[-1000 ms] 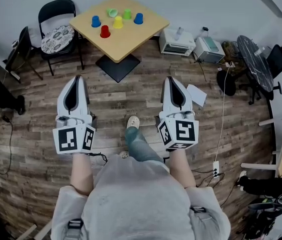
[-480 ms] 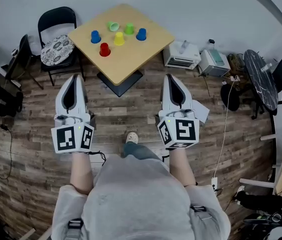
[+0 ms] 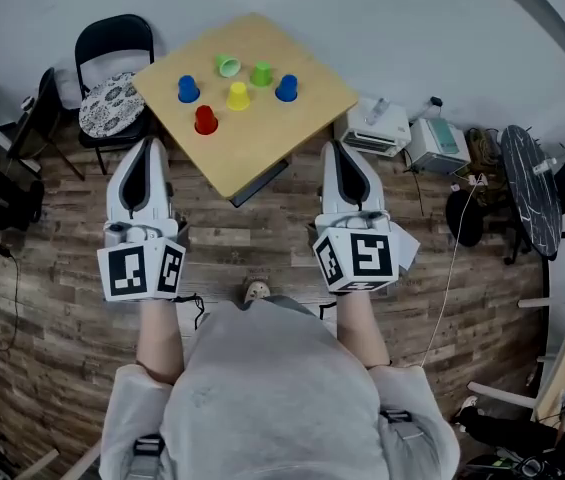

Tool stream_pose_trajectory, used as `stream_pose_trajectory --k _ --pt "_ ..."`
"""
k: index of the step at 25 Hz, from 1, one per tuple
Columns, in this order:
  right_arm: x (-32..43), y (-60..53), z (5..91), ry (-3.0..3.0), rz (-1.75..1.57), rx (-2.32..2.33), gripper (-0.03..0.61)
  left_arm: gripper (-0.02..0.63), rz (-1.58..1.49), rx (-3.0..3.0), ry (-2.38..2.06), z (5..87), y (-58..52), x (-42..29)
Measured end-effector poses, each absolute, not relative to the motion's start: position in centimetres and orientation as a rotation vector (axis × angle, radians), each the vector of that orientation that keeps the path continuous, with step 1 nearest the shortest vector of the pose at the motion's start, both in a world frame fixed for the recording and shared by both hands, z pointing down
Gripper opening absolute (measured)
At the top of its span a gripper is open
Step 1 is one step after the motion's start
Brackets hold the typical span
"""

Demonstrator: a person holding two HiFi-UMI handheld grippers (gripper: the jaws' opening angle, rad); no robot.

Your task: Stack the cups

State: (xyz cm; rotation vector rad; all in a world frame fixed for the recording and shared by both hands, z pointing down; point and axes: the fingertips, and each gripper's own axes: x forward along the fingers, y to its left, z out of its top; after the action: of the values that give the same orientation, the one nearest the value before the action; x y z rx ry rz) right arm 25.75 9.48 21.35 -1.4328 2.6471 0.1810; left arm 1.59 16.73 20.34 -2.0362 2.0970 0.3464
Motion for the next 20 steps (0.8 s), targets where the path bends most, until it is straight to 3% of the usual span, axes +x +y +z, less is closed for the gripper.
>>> stream_pose_trajectory --k 20 --pt "19.0 -0.7 23.5 2.676 0.086 -1.437 0.003 0.058 0.308 -2.079 2.121 22.4 6.7 -4.6"
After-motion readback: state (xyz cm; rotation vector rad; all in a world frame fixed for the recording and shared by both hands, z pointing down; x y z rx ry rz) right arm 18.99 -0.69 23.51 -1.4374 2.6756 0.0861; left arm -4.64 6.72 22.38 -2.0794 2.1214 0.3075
